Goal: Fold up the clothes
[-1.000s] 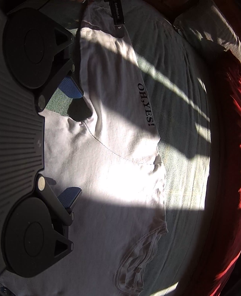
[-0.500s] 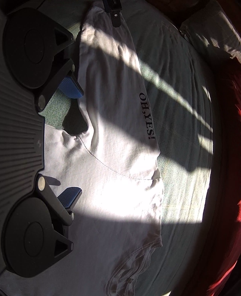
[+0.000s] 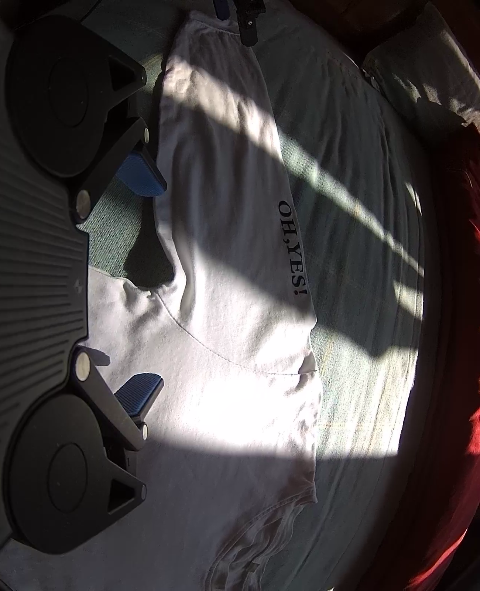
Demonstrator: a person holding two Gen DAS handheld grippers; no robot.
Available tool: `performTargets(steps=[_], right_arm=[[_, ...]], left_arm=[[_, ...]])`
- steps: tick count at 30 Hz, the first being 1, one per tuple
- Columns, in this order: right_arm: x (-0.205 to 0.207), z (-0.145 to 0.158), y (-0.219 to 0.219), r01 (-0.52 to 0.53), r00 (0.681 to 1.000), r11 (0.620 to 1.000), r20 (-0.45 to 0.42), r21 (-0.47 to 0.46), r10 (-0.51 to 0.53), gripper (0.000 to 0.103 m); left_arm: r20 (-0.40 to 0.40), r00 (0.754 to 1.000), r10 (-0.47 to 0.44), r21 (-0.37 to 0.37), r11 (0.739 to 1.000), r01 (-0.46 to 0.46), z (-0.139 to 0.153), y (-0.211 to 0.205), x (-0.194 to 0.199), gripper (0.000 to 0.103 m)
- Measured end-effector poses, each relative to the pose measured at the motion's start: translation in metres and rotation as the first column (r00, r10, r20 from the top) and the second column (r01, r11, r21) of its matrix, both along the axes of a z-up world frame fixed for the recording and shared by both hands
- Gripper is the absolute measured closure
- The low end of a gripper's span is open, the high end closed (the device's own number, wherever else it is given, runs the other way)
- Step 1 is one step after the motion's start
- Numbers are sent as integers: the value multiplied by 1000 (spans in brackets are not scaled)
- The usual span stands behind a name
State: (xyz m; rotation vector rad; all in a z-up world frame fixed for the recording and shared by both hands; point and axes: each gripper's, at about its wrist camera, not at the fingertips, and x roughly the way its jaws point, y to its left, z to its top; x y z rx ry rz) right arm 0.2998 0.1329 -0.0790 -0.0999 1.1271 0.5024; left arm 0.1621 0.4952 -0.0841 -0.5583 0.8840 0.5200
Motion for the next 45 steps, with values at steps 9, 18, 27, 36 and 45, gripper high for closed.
performTargets(steps=[9,18,27,36,45], right_arm=[[-3,1,7,-13,1000,1000,-5,23,13,0],[-9,3,6,-42,999,998,-8,41,43,0],[-5,9,5,-38,999,998,14,59,38,0],[-7,4,6,-34,999,998,0,59,34,0],[-5,5,10,-39,999,998,11,56,38,0]], left_arm=[[53,985,166,-288,947,-144,-12,-22,-49,12],[186,858,478,-581,758,-296,-59,-3,-73,30],[269,774,573,-563,746,-357,-64,25,-70,33],[282,822,496,-561,780,-278,-69,-4,-82,37],[335,782,525,-548,784,-292,-73,23,-59,40]])
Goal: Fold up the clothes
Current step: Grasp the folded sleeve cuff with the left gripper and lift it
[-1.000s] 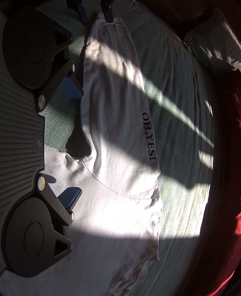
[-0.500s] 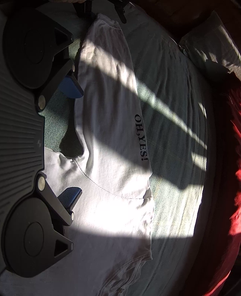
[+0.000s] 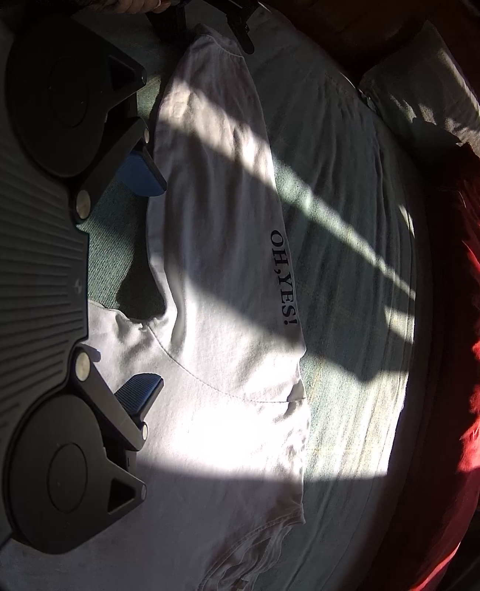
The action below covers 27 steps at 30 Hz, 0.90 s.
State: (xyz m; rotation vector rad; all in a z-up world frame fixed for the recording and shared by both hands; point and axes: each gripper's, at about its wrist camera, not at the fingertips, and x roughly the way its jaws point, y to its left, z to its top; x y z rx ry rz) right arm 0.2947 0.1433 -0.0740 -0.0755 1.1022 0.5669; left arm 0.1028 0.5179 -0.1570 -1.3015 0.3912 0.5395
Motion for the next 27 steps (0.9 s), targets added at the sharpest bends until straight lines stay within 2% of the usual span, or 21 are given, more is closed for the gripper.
performTargets(steps=[6,9,12,13,14,15,16,19,21,24,25,27], right_arm=[[-2,0,-2,8,1000,1000,-1,5,-8,0],[-4,-1,-4,19,1000,1000,-4,8,-19,0],[-5,-2,-7,29,1000,1000,-6,9,-29,0],[-6,-2,-9,30,1000,1000,-4,7,-30,0],[-7,-2,-10,32,999,999,-5,5,-32,0],[-8,-3,-12,33,999,999,-9,3,-33,0],[-8,-3,-14,36,999,999,-13,3,-36,0],[-8,0,-18,42,999,999,-16,13,-41,0],[-8,3,-22,37,999,999,-6,20,-36,0],[-7,7,-29,28,1000,999,1,29,-28,0],[-6,7,-33,26,1000,999,0,33,-26,0],[-6,8,-41,18,1000,999,-3,42,-18,0]], left_arm=[[-20,999,-44,-18,999,44,3,-10,-9,47],[-60,996,-60,13,998,61,2,-10,-4,57],[-58,998,-34,-2,999,34,-1,-6,0,61],[-80,996,-34,0,999,34,1,-7,2,63],[-118,992,-45,15,999,48,4,-8,4,72],[-155,986,-56,30,998,61,6,-8,6,87],[-192,979,-66,44,996,76,9,-9,8,92],[-284,954,-93,86,989,122,20,-12,18,92],[-363,924,-120,156,970,188,32,-19,31,94],[-463,875,-139,260,923,284,49,-33,48,94],[-475,868,-147,290,905,312,57,-39,53,94],[-474,867,-153,320,887,331,69,-48,57,94]])
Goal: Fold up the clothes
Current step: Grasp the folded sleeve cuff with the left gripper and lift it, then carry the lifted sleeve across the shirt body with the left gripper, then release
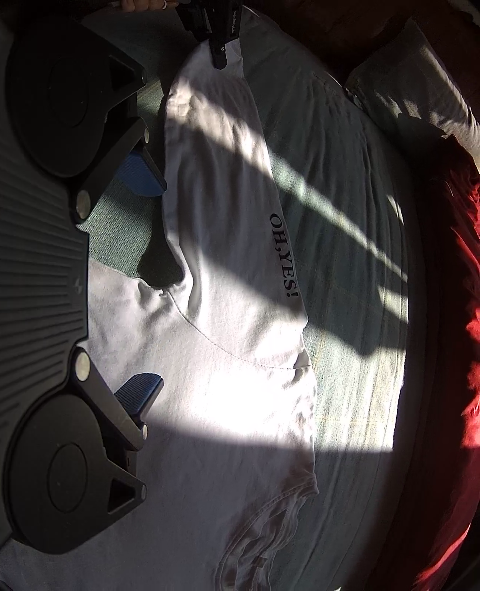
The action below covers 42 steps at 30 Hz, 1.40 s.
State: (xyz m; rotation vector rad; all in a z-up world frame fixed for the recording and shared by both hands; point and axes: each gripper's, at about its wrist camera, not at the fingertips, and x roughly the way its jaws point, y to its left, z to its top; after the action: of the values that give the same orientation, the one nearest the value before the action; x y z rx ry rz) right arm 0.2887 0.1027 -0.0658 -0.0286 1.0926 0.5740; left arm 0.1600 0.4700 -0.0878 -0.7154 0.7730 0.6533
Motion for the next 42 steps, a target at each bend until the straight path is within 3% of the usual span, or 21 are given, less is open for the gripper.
performTargets(steps=[10,17,27,42], right_arm=[[2,0,-60,29,999,999,-41,39,-27,0],[7,-3,-98,43,997,998,-66,-39,-46,0],[3,-7,-140,-10,996,989,-87,-147,-3,0],[-1,-5,-208,37,994,991,-96,-127,-50,0]], left_arm=[[54,994,-91,95,992,86,58,-57,30,94],[76,976,-203,157,969,189,85,-111,62,94],[66,927,-369,236,908,345,104,-194,93,94],[164,853,-495,221,861,457,125,-294,129,94]])
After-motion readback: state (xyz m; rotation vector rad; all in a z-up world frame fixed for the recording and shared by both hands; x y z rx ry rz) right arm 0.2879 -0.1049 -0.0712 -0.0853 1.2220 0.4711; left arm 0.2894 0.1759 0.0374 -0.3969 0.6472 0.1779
